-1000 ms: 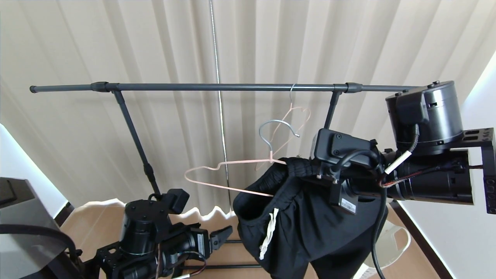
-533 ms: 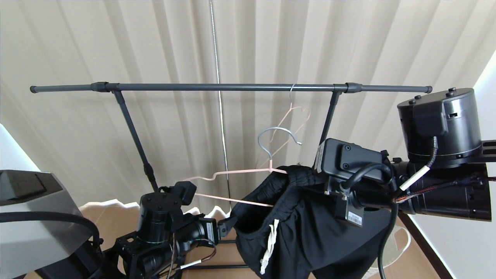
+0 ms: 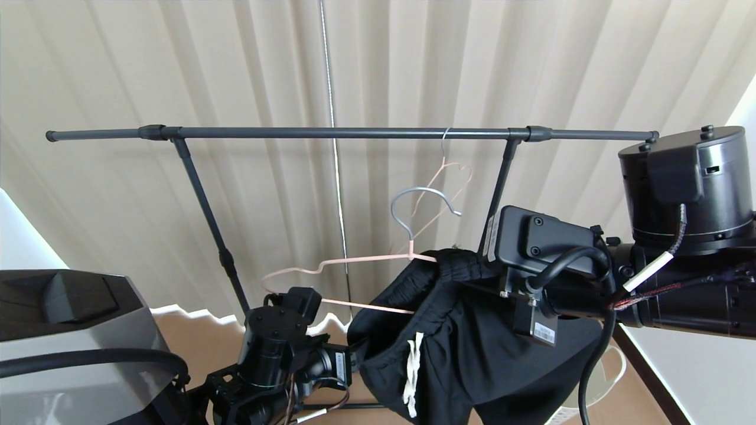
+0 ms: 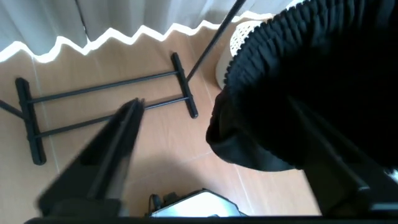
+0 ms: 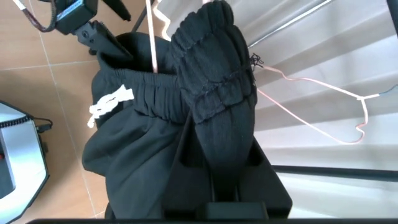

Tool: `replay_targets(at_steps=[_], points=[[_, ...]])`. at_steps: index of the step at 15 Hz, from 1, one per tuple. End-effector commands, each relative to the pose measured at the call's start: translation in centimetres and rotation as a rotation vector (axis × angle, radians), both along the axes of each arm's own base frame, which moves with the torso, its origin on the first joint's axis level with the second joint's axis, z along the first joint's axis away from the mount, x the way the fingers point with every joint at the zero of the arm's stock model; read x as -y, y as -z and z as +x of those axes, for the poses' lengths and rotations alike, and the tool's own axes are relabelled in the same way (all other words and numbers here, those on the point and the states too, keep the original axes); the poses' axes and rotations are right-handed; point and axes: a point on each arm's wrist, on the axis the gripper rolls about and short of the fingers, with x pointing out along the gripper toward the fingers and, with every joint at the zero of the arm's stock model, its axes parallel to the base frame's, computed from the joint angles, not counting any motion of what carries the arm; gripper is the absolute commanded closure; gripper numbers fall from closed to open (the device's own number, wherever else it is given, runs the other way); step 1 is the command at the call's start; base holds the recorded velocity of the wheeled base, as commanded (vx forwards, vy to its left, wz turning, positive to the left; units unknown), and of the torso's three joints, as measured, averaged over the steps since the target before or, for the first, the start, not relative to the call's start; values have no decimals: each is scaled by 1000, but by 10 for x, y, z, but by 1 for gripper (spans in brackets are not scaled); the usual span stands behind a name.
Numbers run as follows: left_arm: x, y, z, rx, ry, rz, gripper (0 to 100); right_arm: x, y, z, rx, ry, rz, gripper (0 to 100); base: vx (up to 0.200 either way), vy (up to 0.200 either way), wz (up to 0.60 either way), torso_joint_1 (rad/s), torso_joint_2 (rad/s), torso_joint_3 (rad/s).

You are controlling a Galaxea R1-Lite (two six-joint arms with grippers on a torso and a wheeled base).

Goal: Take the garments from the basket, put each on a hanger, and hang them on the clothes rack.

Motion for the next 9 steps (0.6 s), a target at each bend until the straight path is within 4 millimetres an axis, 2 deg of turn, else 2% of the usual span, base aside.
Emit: replay_targets(at_steps=[1,3,9], points=[[0,1,-2,-4,2,6,100,1,0,0,1,6,-2,100,0,0,0,0,0,0],[-2,1,-4,5,3,21,100,3,2,1,-3,15,-5,100,0,0,0,0,0,0],[-8,-17,-7,126,-51,118,100,25,22,2,-72,80,-38,100,0,0,0,0,0,0]])
